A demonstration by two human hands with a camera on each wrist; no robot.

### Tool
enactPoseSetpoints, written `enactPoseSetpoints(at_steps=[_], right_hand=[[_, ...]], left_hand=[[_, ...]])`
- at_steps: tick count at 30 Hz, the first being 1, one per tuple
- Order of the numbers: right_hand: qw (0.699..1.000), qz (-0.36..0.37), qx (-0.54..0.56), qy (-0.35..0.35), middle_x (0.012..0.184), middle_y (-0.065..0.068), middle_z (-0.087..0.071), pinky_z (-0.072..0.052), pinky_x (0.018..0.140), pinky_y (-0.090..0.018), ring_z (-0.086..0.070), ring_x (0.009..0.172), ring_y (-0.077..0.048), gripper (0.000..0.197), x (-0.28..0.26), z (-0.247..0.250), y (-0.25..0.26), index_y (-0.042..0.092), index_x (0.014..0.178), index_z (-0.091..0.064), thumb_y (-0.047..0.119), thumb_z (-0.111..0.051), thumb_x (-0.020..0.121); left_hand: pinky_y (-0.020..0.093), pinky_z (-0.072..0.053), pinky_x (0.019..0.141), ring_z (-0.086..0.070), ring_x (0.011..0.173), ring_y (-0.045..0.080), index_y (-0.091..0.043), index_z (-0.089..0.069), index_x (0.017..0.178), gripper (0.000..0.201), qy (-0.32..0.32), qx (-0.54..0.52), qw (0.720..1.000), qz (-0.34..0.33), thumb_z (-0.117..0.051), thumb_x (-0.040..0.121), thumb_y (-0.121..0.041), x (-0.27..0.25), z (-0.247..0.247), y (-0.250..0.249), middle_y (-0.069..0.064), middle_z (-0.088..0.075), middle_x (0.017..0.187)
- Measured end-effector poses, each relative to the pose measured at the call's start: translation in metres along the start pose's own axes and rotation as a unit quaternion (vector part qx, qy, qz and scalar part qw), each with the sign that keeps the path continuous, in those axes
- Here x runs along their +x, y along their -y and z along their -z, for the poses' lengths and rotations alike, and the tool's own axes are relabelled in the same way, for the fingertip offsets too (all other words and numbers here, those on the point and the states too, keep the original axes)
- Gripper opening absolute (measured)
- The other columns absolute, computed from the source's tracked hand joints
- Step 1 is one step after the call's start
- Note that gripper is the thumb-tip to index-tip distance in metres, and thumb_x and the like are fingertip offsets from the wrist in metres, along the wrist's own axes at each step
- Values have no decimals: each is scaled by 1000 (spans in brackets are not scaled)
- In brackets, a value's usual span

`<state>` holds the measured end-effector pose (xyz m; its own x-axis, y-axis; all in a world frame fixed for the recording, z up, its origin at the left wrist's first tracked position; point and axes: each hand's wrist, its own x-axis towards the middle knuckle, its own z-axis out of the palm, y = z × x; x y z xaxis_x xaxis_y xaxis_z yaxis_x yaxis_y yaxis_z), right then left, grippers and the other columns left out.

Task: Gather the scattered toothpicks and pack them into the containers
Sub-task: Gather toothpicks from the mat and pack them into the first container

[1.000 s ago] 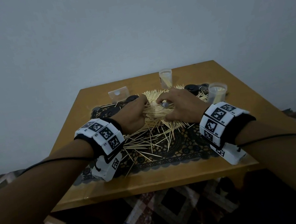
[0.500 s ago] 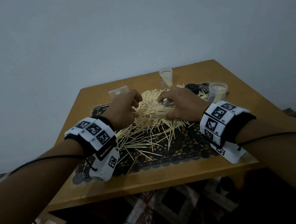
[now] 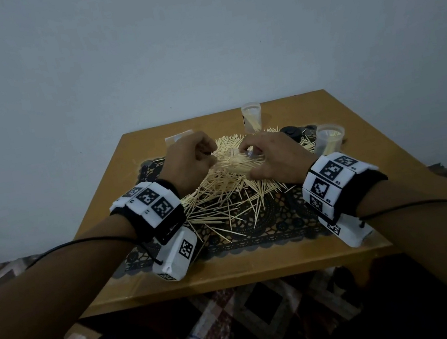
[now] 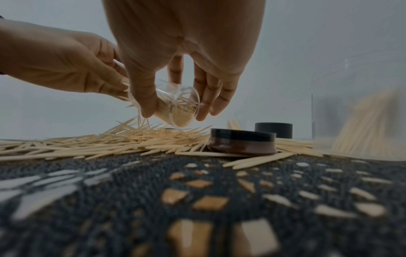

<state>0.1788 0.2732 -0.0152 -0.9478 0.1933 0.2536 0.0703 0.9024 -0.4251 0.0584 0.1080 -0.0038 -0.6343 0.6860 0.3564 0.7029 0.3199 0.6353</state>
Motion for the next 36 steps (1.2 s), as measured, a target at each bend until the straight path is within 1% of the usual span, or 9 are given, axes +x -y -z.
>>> enactPoseSetpoints(at_steps=[7, 13, 16, 19, 23, 27, 31, 33, 36], right_hand=[[1000, 1, 20, -10, 107, -7, -64, -54, 78, -35, -62, 96, -19, 48, 0, 0, -1, 14, 112, -59, 28, -83, 73], [1000, 27, -3, -7, 105, -7, -67, -43, 70, -27, -55, 85, -10, 49, 0, -1, -3, 16, 114, -62, 27, -84, 72], [1000, 23, -5, -2, 110, -8, -66, -47, 72, -28, -60, 90, -16, 50, 1, -2, -3, 15, 116, -61, 29, -83, 73], [999, 27, -17, 11, 108, -8, -64, -49, 76, -32, -60, 92, -20, 50, 1, -2, -3, 15, 116, -62, 29, -83, 73], [1000, 21, 6, -1, 108, -6, -65, -50, 73, -31, -62, 92, -20, 48, 1, -1, -2, 13, 115, -59, 32, -80, 76], [1000, 16, -8, 12, 107, -9, -64, -43, 68, -25, -60, 87, -19, 45, 1, -1, -3, 14, 113, -57, 26, -81, 76], [1000, 21, 8, 15, 100, -7, -66, -47, 70, -28, -62, 84, -20, 46, 0, -1, -2, 13, 111, -59, 27, -82, 74], [1000, 15, 15, 11, 98, -5, -65, -44, 69, -27, -60, 83, -18, 46, -1, 0, -2, 12, 111, -58, 28, -82, 75], [1000, 10, 13, 10, 98, -4, -63, -40, 69, -25, -59, 84, -17, 45, 0, 0, -2, 12, 111, -57, 27, -81, 76]], left_hand=[[31, -33, 59, -40, 68, 21, 0, -46, 91, 18, 110, -149, 971, 154, -45, 78, 11, -4, -2, -16, 10, -44, 77], [41, -38, 72, -45, 84, 26, 7, -44, 95, 48, 184, -159, 962, 125, -50, 49, -7, -17, -2, -39, 22, -48, 92], [36, -40, 69, -45, 80, 22, -8, -44, 85, 33, 175, -172, 963, 112, -51, 53, -2, -20, 2, -43, 9, -48, 88], [50, -45, 97, -48, 118, 27, -10, -47, 125, 59, 159, -195, 960, 126, -49, 70, 11, -20, 4, -42, 10, -49, 132], [52, -48, 81, -55, 92, 34, 2, -49, 115, 59, 206, -97, 965, 126, -53, 57, -8, -21, 2, -40, 21, -58, 108], [32, -46, 66, -54, 87, 21, 1, -47, 124, 54, 201, -119, 963, 131, -54, 71, 7, -22, -3, -40, 15, -58, 108], [36, -47, 93, -31, 139, 26, -9, -22, 149, 81, 163, -132, 970, 126, -52, 77, 15, -19, -5, -41, 12, -28, 154], [42, -38, 106, -28, 141, 26, -8, -22, 149, 80, 160, -102, 974, 123, -56, 78, 9, -18, -5, -38, 11, -26, 155], [47, -44, 102, -41, 130, 27, -12, -26, 147, 83, 150, -77, 976, 134, -61, 72, -11, -21, -4, -35, 12, -35, 150]])
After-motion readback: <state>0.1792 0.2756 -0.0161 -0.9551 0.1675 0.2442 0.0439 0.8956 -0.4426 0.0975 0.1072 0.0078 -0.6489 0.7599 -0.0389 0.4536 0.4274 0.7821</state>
